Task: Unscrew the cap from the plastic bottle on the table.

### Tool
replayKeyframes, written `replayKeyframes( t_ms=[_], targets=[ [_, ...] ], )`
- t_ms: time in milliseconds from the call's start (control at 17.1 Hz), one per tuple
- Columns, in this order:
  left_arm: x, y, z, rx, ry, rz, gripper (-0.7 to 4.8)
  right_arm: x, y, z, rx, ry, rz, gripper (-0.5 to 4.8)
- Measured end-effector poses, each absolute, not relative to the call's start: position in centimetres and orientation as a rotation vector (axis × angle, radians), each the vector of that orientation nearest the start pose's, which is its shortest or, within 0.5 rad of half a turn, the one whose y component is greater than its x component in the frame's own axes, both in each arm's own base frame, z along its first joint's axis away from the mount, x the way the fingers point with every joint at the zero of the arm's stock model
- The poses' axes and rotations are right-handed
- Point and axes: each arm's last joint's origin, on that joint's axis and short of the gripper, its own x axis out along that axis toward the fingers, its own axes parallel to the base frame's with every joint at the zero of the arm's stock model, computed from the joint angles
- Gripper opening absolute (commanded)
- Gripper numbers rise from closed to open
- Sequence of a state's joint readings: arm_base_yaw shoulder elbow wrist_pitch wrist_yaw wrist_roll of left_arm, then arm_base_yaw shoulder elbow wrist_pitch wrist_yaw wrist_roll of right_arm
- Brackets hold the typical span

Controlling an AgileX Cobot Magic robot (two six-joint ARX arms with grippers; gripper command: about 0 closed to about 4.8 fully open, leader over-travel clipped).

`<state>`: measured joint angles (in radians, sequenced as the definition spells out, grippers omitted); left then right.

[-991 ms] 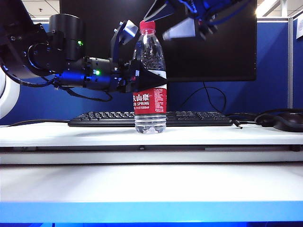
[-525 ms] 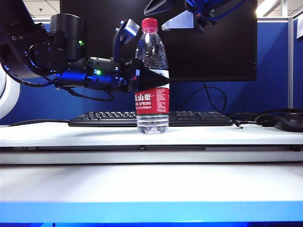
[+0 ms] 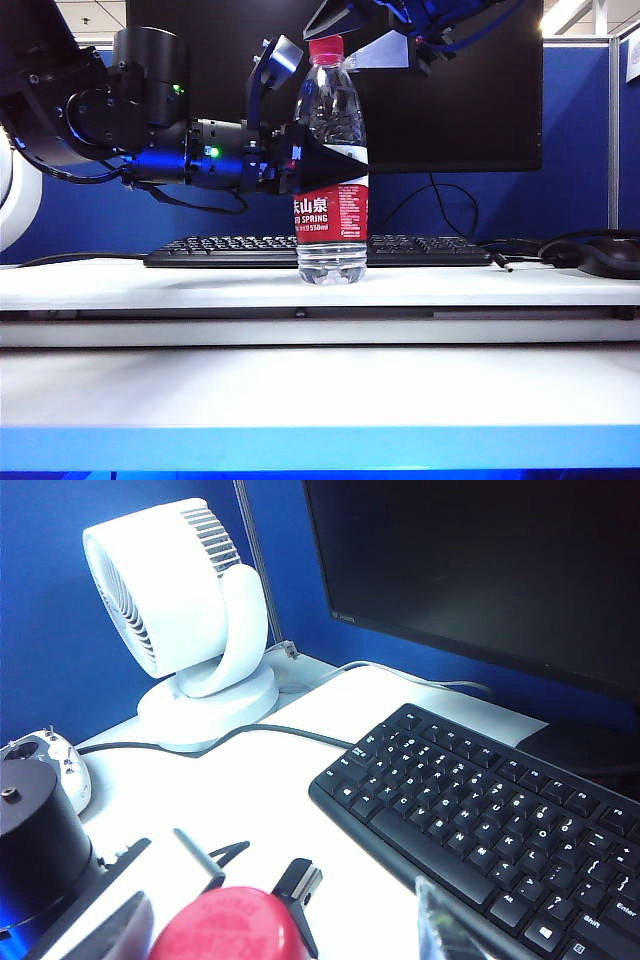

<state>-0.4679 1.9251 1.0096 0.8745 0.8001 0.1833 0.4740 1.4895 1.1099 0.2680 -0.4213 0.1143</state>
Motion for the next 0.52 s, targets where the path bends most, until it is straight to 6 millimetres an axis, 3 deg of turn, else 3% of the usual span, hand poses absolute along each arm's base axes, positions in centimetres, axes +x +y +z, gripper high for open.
replayKeyframes(
  t_ms=[117,292,467,525],
  targets=[
    [34.3,-19.9,19.0,0.151,-0.074,-1.273,2.41,29.9,16.7,32.1,0.103,0.171,0.886,3.3],
    [34.1,-20.2,19.0,0.151,-0.076,-1.282,2.41,29.9,16.7,31.7,0.103,0.2,0.886,2.54],
    [34.1,-20.2,19.0,0.151,-0.077,-1.284,2.41,29.5,17.4,31.6,0.078,0.198,0.893,1.34],
    [34.1,-20.2,19.0,0.15,-0.075,-1.284,2.41,29.4,17.7,31.6,0.063,0.191,0.893,1.25]
  ],
)
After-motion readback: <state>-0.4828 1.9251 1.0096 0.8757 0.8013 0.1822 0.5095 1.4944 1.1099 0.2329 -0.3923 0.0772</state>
